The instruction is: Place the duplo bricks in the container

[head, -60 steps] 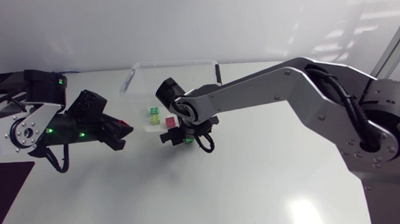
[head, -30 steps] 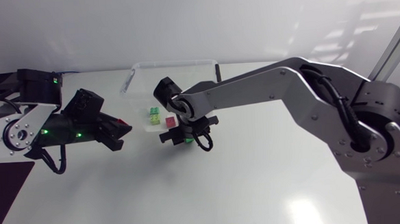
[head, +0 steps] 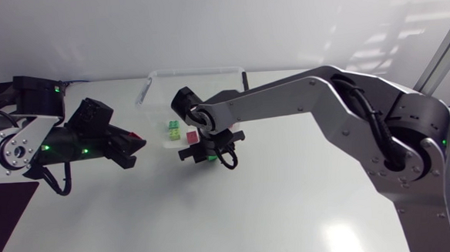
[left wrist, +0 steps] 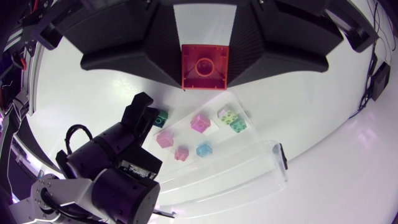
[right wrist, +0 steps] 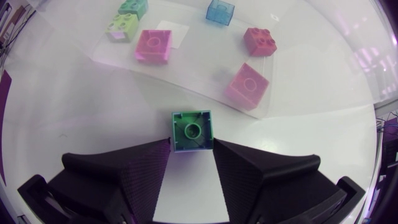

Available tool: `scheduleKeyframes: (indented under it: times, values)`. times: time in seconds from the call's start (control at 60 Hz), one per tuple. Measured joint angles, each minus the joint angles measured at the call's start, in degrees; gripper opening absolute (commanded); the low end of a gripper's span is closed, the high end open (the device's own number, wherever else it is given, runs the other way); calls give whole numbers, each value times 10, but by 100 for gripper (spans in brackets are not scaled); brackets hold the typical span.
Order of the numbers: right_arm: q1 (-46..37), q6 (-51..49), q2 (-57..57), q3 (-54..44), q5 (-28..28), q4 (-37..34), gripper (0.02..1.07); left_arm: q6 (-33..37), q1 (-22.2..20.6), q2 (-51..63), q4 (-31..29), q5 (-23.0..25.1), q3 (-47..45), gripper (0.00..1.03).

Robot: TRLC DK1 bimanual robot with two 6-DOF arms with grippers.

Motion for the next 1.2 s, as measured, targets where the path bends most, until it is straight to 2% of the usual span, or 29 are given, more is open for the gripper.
scheduleKeyframes:
  times: [0.183, 0.25, 0.367, 0.533, 0.733, 0.867, 1.0, 1.2]
  values:
    - [0, 0, 7, 10, 0, 0, 44, 0, 4, -2, 0, 2, -1, 37]
    - [0, 0, 8, 10, 0, 0, 38, 0, 5, -2, 0, 3, -2, 37]
    - [0, 0, 8, 10, 0, 0, 35, 0, 5, -2, 0, 7, -7, 37]
    - [4, 0, -1, -10, 0, 18, 35, 0, 5, -6, 0, 7, -11, 37]
    - [14, 0, -66, -100, -3, 32, 35, 0, 5, -18, -5, 9, -12, 37]
    - [27, -1, -121, -126, -5, 32, 35, -1, 5, -23, -21, 9, -6, 37]
    - [42, -3, -189, -130, -5, 33, 35, -4, -1, -23, -47, 9, 36, 37]
    - [45, -10, -276, -130, -5, 57, 32, -14, -19, -22, -56, 9, 122, 37]
